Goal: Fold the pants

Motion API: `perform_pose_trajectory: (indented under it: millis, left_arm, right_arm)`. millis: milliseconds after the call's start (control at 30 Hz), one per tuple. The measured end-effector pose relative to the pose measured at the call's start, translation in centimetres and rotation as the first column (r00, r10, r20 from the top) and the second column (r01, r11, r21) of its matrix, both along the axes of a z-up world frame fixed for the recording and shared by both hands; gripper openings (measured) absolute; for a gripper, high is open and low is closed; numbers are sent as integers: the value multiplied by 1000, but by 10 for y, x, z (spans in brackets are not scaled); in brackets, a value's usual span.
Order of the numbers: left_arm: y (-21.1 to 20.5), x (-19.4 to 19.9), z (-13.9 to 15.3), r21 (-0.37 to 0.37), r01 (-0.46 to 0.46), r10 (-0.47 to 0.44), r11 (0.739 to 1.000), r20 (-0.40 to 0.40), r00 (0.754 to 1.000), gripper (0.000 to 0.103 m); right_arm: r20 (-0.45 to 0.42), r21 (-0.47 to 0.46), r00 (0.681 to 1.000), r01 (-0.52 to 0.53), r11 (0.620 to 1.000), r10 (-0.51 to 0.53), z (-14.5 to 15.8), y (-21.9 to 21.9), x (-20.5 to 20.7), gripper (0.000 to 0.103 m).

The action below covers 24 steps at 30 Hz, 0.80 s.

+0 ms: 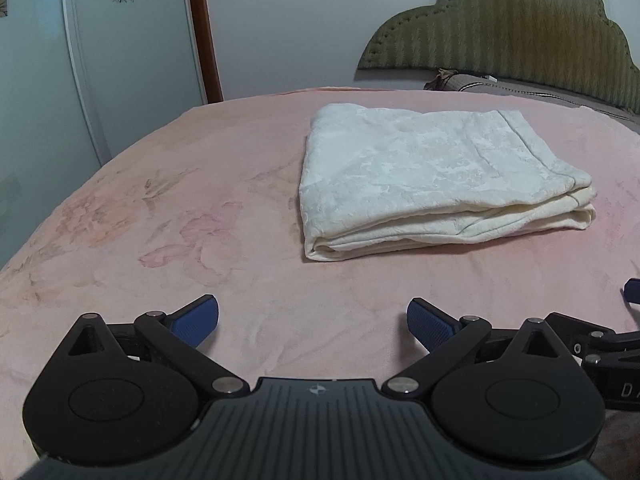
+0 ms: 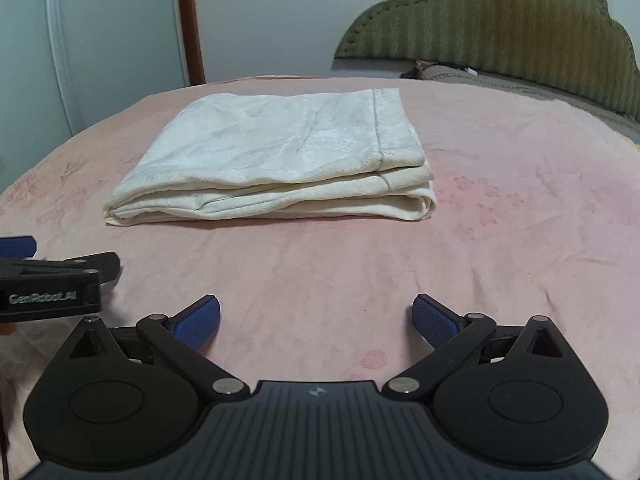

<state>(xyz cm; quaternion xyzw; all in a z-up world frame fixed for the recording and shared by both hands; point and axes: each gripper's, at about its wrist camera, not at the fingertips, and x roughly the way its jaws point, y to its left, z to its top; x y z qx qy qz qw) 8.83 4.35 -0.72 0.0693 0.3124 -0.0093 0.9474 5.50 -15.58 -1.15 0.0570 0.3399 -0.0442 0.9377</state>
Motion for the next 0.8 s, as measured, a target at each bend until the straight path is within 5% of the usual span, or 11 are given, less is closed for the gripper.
perform_pose_trajectory:
  millis: [200, 800]
  left_arm:
    - [4, 6, -4, -20, -16, 16, 1000, -18, 1000, 102]
    - [10, 11, -9, -59, -26, 24, 998, -33, 999, 103]
  right_arm:
    - [14, -59, 1000, -13, 998, 14, -1, 9, -3, 103]
    - [10, -43, 1000, 7, 999, -7, -5, 5, -6, 103]
